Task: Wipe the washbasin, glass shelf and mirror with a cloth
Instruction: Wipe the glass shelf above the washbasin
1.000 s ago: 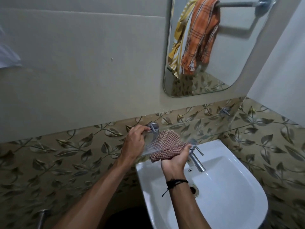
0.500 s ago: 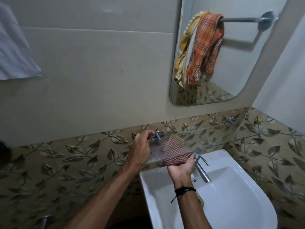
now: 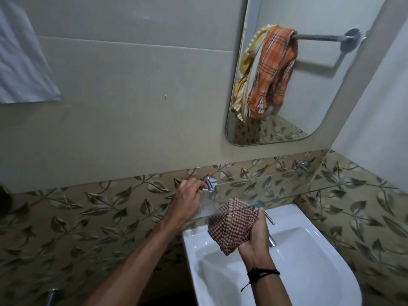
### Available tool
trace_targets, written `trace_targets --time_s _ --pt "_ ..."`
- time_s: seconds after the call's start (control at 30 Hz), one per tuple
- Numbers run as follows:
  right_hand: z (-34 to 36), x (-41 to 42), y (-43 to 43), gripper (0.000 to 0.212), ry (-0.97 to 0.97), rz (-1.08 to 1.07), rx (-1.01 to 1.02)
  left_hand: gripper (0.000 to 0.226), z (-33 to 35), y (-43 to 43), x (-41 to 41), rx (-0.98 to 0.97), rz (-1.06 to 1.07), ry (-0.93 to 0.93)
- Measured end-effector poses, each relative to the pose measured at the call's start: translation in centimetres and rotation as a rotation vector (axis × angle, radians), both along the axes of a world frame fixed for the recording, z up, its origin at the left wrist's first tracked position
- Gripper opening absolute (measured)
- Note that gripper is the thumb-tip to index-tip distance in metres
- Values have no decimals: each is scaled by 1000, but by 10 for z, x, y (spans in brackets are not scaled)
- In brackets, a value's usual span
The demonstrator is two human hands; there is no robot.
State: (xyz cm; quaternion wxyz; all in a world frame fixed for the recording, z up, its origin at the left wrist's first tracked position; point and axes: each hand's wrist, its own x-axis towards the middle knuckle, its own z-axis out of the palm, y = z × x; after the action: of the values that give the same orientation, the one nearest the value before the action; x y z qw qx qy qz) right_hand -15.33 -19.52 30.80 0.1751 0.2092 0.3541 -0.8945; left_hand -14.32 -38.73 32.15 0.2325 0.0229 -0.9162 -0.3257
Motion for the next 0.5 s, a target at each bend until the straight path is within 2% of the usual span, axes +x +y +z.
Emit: trace_targets --time_s 0.17,0.3,0.4,0.5 --pt "7 9 25 56 -20 -182 257 19 9 6 13 71 -75 -55" --pt "51 7 38 47 209 -272 379 24 7 12 24 -43 -127 -105" --pt "88 -14 41 47 394 -124 383 32 9 11 23 12 -120 -94" --pt "106 -44 34 51 421 160 435 40 11 9 22 157 -99 -70"
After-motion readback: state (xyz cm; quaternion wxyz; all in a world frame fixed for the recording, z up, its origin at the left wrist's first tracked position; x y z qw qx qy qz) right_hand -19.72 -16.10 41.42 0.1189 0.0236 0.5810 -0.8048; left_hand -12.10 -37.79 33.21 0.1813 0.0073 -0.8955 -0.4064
